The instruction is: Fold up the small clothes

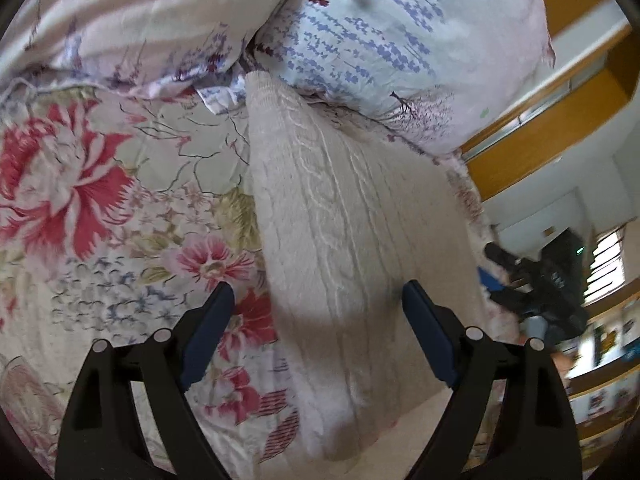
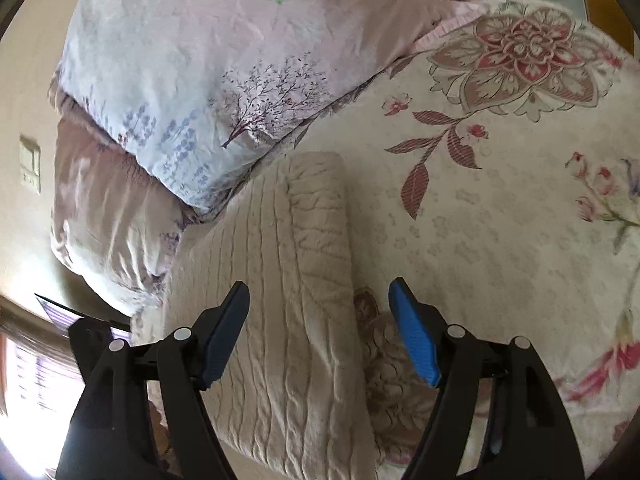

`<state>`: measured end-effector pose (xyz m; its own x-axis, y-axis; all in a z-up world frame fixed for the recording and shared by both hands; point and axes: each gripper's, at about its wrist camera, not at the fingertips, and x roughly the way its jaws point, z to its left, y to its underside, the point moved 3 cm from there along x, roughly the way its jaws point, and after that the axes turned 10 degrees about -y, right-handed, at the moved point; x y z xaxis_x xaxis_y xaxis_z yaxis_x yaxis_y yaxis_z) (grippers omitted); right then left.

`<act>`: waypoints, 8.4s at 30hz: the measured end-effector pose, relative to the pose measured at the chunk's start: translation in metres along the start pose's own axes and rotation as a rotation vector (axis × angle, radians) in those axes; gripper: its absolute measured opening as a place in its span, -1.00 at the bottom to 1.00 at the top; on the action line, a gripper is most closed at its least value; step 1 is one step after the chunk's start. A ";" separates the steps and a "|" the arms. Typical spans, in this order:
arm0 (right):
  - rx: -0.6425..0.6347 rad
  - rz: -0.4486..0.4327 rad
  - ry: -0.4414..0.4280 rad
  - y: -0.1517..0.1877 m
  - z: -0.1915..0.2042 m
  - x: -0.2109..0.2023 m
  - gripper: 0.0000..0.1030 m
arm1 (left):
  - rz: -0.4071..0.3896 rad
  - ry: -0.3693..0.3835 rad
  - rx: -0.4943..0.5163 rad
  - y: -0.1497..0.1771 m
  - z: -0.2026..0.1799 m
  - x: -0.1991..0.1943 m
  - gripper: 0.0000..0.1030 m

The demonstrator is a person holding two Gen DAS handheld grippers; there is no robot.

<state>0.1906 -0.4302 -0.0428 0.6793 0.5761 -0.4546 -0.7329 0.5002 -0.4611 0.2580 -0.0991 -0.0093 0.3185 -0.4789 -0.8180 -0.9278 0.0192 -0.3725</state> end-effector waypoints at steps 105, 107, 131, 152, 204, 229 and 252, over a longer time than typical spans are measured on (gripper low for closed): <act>-0.725 -0.111 0.176 0.159 0.157 0.018 0.97 | -0.419 -0.421 0.092 0.134 0.083 -0.128 0.96; -0.709 -0.097 0.210 0.166 0.154 0.020 0.97 | -0.398 -0.415 0.077 0.137 0.084 -0.123 0.96; -0.624 0.099 0.343 0.201 0.122 0.063 0.97 | -0.230 -0.631 0.128 0.147 0.067 -0.081 0.97; -0.663 0.114 0.401 0.206 0.123 0.069 0.97 | -0.229 -0.629 0.130 0.146 0.068 -0.080 0.97; -0.663 0.113 0.401 0.206 0.123 0.069 0.97 | -0.230 -0.630 0.128 0.146 0.068 -0.080 0.97; -0.663 0.113 0.401 0.206 0.123 0.069 0.97 | -0.230 -0.630 0.128 0.146 0.068 -0.079 0.97; -0.662 0.113 0.401 0.206 0.123 0.069 0.97 | -0.230 -0.630 0.128 0.146 0.068 -0.080 0.97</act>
<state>0.0814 -0.2080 -0.0754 0.6562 0.2599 -0.7084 -0.7086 -0.1102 -0.6969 0.1105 0.0014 -0.0283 0.5933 0.1188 -0.7962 -0.8049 0.1002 -0.5848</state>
